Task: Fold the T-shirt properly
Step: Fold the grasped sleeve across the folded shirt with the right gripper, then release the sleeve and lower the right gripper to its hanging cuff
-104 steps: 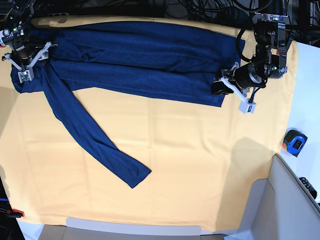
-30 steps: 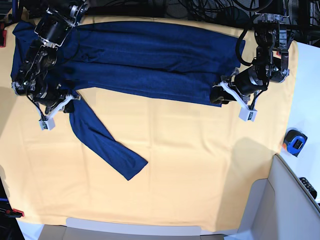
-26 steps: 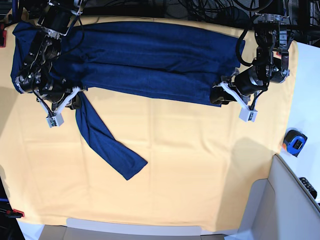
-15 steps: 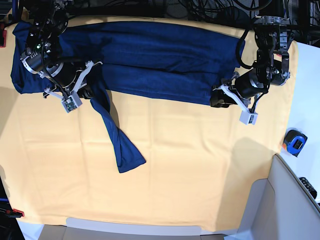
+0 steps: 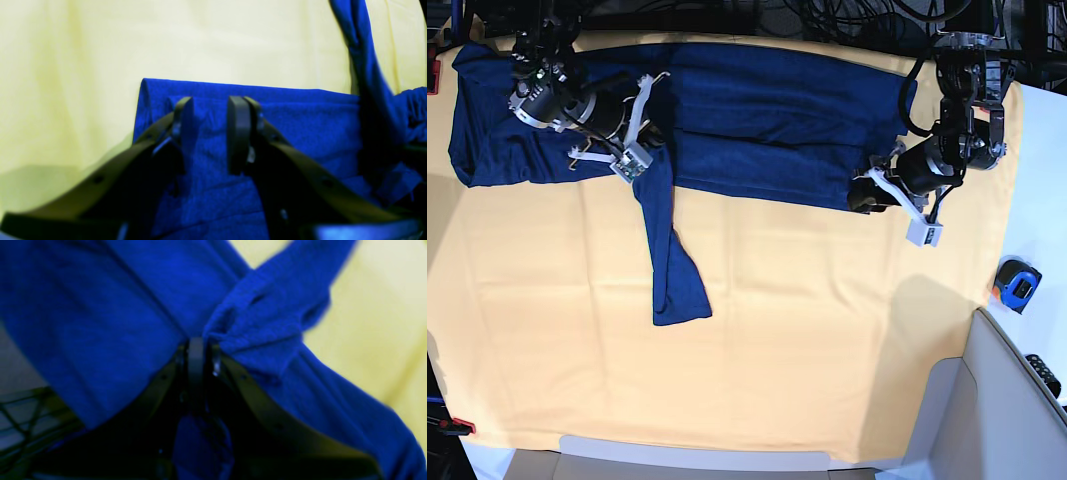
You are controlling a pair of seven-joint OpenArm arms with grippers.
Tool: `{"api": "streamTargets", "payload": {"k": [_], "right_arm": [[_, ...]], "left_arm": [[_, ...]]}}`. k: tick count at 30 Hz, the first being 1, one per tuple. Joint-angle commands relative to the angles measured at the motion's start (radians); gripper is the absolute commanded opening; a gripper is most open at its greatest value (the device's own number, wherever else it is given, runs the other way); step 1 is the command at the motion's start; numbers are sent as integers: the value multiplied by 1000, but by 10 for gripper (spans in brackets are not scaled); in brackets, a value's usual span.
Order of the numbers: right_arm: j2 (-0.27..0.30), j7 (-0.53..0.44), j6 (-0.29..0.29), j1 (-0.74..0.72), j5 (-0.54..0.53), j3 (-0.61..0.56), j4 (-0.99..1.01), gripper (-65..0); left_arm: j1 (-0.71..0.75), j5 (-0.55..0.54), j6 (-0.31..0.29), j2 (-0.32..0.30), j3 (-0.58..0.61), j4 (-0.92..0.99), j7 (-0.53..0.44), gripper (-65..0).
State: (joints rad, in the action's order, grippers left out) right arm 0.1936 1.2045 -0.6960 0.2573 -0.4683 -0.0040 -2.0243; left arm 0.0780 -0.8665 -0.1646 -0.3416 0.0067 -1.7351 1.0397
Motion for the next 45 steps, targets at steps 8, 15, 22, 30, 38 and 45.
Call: {"api": "streamTargets", "payload": {"k": [8,15,22,30,38,45], "right_arm": [[48,-18,-2,-10,-4,-138,1,-650],[71,-18,-2,-6,-4,-144,35,-635],[88,-18,-2,-11,-8,-133,32,-315],[57,-21,-2,-97,-10,-130,17,-168],[-61,-19,-2,-229,-7,54,40,-168],[-243,-19,-2,-390,-5,433,288,-169]], "left_arm": [[-13,-9,-3,-9,-4,-13,-20,-477],[-13,-9,-3,-9,-4,-13,-20,-477],[-13,-9,-3,-9,-4,-13,-20,-476],[-11,-9,-3,-9,-4,-13,-20,-476],[-7,-9,-3,-9,-4,-13,-20,-476],[-5,-9,-3,-7,-4,-13,-20,-476]]}}
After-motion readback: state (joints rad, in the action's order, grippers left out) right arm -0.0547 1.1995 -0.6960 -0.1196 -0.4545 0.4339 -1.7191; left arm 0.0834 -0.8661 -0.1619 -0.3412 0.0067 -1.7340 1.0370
